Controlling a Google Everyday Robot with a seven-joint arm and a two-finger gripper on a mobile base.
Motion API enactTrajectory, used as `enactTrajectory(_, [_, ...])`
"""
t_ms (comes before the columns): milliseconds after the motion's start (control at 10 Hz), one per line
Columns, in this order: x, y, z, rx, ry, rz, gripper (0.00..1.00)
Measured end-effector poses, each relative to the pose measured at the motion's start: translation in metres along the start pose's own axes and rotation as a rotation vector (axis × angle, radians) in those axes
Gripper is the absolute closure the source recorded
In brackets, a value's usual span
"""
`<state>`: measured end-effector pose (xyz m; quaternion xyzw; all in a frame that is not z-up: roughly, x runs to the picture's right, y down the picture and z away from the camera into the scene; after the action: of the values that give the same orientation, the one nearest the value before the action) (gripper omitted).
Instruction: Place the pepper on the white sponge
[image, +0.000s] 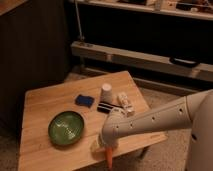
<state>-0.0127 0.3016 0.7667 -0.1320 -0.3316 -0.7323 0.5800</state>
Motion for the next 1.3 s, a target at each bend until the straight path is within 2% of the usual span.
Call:
enactTrajectory(200, [0.000, 0.001, 0.000, 0.000, 0.000, 0.003, 0.60])
enactTrajectory(300, [-0.001, 0.003, -0.002, -0.001, 0.001, 0.007, 0.64])
enactTrajectory(1000, [0.007, -0.004, -0.008, -0.003, -0.006, -0.005, 0.65])
enactTrajectory(1300, [0.032, 0.001, -0.025, 0.024, 0.004, -0.001, 0.65])
